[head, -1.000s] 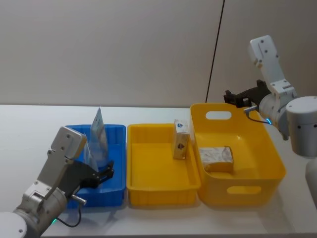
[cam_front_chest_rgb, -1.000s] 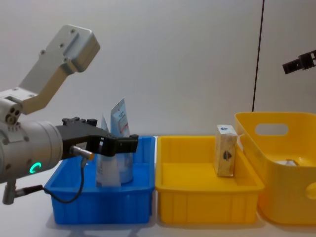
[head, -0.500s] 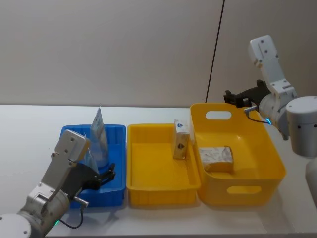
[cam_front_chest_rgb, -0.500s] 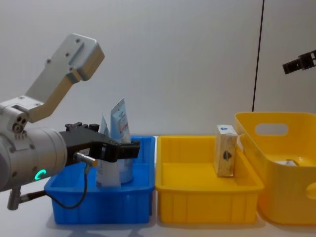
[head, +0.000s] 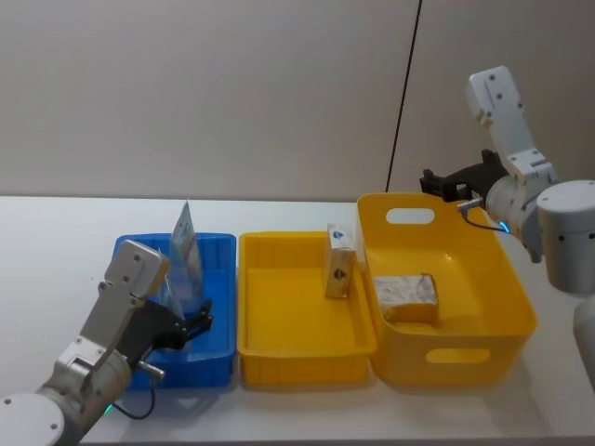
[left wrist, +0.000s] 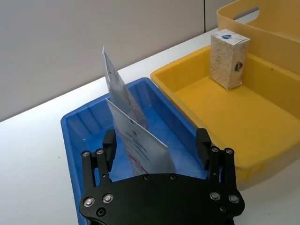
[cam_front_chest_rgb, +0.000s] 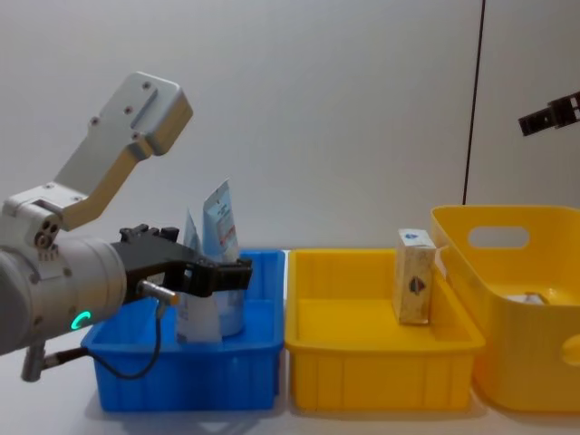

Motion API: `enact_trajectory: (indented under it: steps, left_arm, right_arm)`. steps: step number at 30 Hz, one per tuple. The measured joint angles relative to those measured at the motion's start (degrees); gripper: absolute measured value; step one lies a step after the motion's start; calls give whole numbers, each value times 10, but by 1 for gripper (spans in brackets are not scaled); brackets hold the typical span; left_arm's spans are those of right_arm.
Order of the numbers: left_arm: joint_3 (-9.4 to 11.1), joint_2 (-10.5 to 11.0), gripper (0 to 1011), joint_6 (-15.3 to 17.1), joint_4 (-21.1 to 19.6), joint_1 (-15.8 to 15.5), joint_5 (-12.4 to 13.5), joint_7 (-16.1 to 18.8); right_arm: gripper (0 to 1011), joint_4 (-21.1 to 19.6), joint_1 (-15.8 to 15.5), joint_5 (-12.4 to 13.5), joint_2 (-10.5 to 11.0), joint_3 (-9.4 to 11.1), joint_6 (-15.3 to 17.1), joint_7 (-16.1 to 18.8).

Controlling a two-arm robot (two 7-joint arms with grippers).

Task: Bimanual collaborative sorting of washing and personal care products

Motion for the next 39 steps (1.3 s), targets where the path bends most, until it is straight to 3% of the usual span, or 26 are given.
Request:
enact_trajectory:
  steps: [14,30,39]
  left_arm:
    - [-5,-15,1001,-2,36,-16,10,5]
    - [-10,-25,997,0,50,-20,9,-2]
    - [-11,-27,764,1,52,-21,8,-3]
  right_arm:
    - [1004,0,0,0,0,0,0,0]
    - [1004,0,0,0,0,0,0,0]
    - [1004,0,0,0,0,0,0,0]
